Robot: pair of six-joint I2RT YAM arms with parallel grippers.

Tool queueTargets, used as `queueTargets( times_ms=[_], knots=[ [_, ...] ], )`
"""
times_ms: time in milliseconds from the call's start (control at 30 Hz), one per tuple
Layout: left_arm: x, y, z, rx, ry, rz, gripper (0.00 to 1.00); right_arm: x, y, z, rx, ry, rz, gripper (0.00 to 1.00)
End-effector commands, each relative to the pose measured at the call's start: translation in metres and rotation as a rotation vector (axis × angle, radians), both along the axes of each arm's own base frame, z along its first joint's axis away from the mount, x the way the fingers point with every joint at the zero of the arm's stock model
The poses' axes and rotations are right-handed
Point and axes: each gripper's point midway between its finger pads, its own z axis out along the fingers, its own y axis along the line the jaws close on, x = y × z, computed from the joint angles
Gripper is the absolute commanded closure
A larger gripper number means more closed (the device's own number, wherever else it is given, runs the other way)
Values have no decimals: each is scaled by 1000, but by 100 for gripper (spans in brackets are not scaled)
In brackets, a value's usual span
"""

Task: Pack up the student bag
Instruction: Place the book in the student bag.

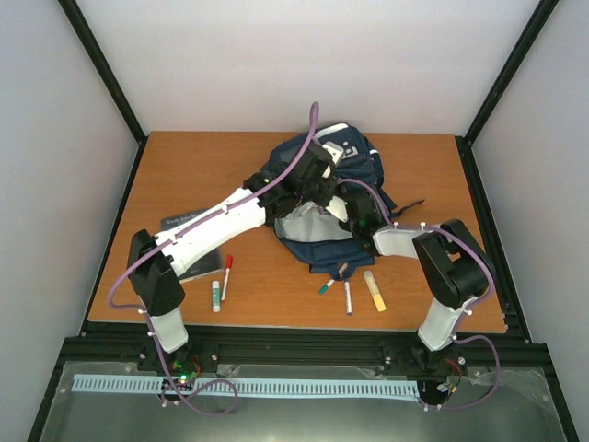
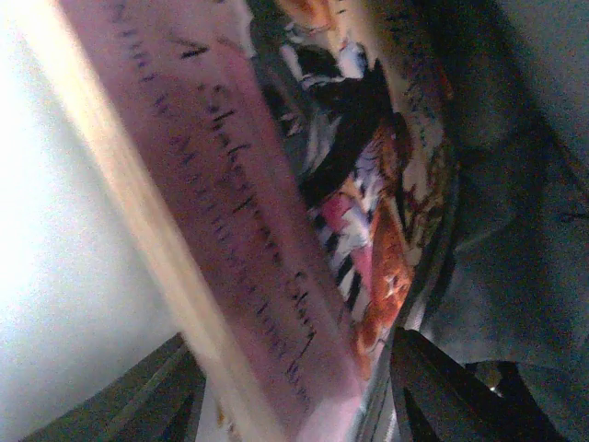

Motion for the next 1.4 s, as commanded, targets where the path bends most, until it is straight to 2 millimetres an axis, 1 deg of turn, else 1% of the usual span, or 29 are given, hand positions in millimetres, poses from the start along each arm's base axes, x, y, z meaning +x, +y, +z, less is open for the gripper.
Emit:
queueTargets(
  times_ms=[0, 67, 267, 300, 400, 467, 500, 567, 600, 633, 700, 767, 800, 833, 867, 900, 1000, 1133, 1200, 1267, 1367],
  knots=[
    [-5, -9, 34, -100, -39, -25, 99, -14, 3, 14, 71, 12, 4, 41],
    [-6, -10, 34, -105, -34, -27, 99, -27, 2, 16, 91, 61, 16, 37],
    [-7, -11, 44, -143, -39, -28, 99, -62, 3, 45, 219, 126, 36, 31],
    [-7, -11, 45, -143, -35, -31, 99, -74, 4, 42, 230, 176, 48, 30],
    [-7, -11, 41, -137, -10, -31, 98, -107, 10, 42, 287, 294, 113, 30],
    [-8, -9, 39, -135, 20, -22, 96, -135, 16, 45, 329, 380, 181, 30],
    [-10, -9, 38, -139, 34, -27, 94, -147, 18, 49, 350, 413, 209, 30],
    [-16, -7, 35, -151, 58, -33, 85, -174, 23, 64, 397, 487, 274, 30],
    [-20, -5, 27, -145, 77, -34, 79, -187, 27, 78, 427, 506, 318, 30],
    [-24, -2, 24, -145, 86, -36, 70, -201, 30, 89, 456, 536, 359, 30],
    [-32, 6, 11, -128, 114, -35, 55, -220, 35, 114, 511, 560, 423, 29],
    [-41, 15, -5, -117, 146, -30, 42, -232, 39, 139, 575, 551, 462, 27],
    [-46, 20, -14, -114, 162, -26, 36, -235, 41, 149, 609, 542, 474, 24],
    [-51, 25, -19, -124, 168, -20, 27, -237, 42, 157, 635, 526, 481, 11],
    [-54, 33, -23, -134, 170, 0, 4, -236, 42, 161, 657, 505, 475, 1],
    [-56, 43, -28, -146, 178, 32, 1, -233, 41, 164, 673, 479, 459, 0],
    [-59, 80, -35, -177, 201, 141, 0, -224, 40, 164, 696, 435, 425, 0],
    [-61, 147, -52, -130, 205, 346, 0, -209, 39, 167, 718, 410, 361, 0],
    [-62, 176, -61, -115, 212, 414, 0, -202, 41, 169, 716, 394, 358, 0],
    [-63, 203, -73, -109, 227, 470, 0, -198, 43, 164, 702, 391, 369, 0],
    [-63, 239, -76, -129, 217, 556, 0, -200, 50, 150, 710, 429, 401, 0]
  ],
)
